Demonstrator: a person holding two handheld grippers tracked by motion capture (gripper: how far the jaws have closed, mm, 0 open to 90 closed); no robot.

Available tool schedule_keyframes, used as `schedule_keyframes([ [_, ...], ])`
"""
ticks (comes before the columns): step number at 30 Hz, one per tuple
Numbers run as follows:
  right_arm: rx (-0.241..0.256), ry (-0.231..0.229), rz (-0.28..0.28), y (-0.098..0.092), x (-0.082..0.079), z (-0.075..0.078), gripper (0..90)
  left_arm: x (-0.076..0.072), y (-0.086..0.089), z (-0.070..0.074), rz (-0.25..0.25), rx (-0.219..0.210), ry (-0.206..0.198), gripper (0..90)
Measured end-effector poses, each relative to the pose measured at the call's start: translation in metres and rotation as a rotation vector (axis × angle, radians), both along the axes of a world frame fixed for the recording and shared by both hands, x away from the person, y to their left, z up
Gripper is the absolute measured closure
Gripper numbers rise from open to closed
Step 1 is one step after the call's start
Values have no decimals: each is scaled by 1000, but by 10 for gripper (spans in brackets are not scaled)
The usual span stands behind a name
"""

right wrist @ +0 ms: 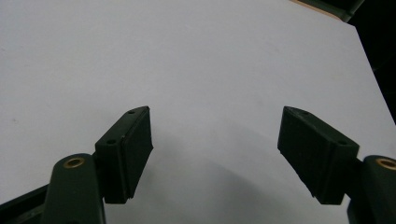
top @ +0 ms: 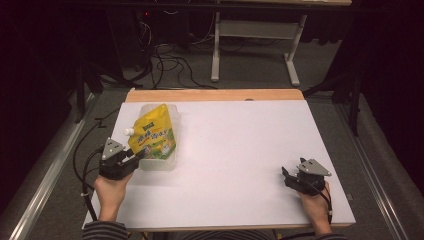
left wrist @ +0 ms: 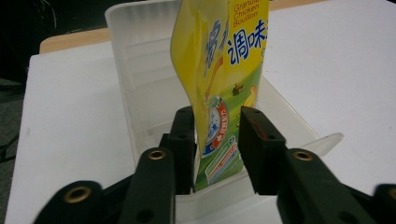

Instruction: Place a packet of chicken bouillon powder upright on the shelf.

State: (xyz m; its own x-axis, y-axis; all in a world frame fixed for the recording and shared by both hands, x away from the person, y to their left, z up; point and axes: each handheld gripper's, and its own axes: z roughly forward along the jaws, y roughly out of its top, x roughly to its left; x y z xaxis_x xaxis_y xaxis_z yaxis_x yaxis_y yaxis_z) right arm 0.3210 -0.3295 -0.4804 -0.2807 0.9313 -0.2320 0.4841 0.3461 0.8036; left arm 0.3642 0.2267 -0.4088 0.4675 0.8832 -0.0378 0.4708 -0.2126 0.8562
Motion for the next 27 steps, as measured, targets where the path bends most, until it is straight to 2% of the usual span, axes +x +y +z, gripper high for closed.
schedule_keyframes([
  [3,2,-2,1,0,0,0,271,-1,0,0,9,-1,4,548],
  [9,5,0,-1,0,0,0,271,-2,1,1,23,-1,12,497],
  [13,4,-1,-1,0,0,0,271,-6,3,4,36,-9,5,480],
  [19,6,-1,0,0,0,0,271,-13,2,6,41,3,9,456],
  [24,3,-2,1,0,0,0,271,-21,5,5,74,-3,11,455],
  [27,6,-1,1,0,0,0,271,-23,6,3,77,-3,13,454],
])
